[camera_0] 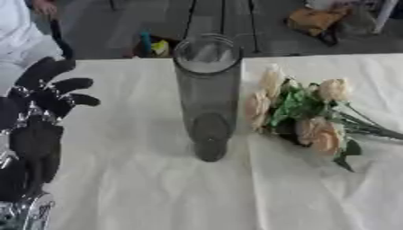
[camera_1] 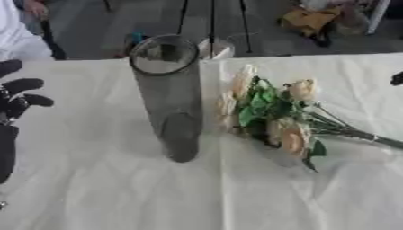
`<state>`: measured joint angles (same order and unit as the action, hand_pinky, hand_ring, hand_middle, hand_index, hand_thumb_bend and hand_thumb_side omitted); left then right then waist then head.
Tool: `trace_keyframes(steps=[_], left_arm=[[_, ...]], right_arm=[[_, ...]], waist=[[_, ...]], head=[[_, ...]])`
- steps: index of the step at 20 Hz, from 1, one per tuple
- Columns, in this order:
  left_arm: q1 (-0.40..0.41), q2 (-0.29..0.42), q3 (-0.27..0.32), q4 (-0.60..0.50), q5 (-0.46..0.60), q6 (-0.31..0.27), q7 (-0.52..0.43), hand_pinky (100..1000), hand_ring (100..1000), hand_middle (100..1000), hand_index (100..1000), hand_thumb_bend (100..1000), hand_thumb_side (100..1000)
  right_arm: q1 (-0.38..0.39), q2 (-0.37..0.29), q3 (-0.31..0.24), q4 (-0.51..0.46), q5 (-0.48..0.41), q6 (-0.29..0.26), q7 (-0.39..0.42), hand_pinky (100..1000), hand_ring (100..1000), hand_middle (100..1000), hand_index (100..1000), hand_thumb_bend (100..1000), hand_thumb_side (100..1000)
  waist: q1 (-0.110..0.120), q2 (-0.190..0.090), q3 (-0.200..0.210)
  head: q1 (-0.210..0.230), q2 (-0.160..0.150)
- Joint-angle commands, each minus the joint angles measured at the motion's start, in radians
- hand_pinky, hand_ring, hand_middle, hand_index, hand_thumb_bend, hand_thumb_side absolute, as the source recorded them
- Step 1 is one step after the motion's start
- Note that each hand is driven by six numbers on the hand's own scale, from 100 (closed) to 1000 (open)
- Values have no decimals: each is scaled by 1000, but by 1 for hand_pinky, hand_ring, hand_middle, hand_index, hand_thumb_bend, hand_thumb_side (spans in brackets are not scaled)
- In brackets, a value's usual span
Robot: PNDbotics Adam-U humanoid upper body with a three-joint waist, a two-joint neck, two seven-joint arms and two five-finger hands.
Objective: Arrange flowers into the vase.
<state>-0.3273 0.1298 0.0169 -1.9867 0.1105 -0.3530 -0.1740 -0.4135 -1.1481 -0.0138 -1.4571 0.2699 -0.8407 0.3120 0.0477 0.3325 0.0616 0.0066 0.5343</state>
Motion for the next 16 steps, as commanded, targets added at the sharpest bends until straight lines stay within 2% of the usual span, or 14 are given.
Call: trace_keyframes(steps=[1, 10, 16], left_arm=[[-12, 2, -6, -13, 5, -1, -6, 632, 756, 812, 915, 164, 1000], [-11, -3, -9, -13, 8, 1, -10, 631, 756, 812, 914, 164, 1000], [-10, -4, -13, -13, 10, 3, -14, 631, 756, 813, 914, 164, 1000]], right_arm=[[-10, -20, -3, -17, 1, -66, 84, 817, 860, 803, 963, 152, 1000], [-44, 3, 17, -19, -42, -66, 147, 825, 867, 798, 967, 140, 1000], [-114, 28, 42, -28, -105, -66, 201, 827, 866, 789, 967, 120, 1000]], waist=[[-5, -26, -1], [-3, -24, 2], [-3, -27, 9]], head=[[1, -8], [-6, -3], [-16, 3]])
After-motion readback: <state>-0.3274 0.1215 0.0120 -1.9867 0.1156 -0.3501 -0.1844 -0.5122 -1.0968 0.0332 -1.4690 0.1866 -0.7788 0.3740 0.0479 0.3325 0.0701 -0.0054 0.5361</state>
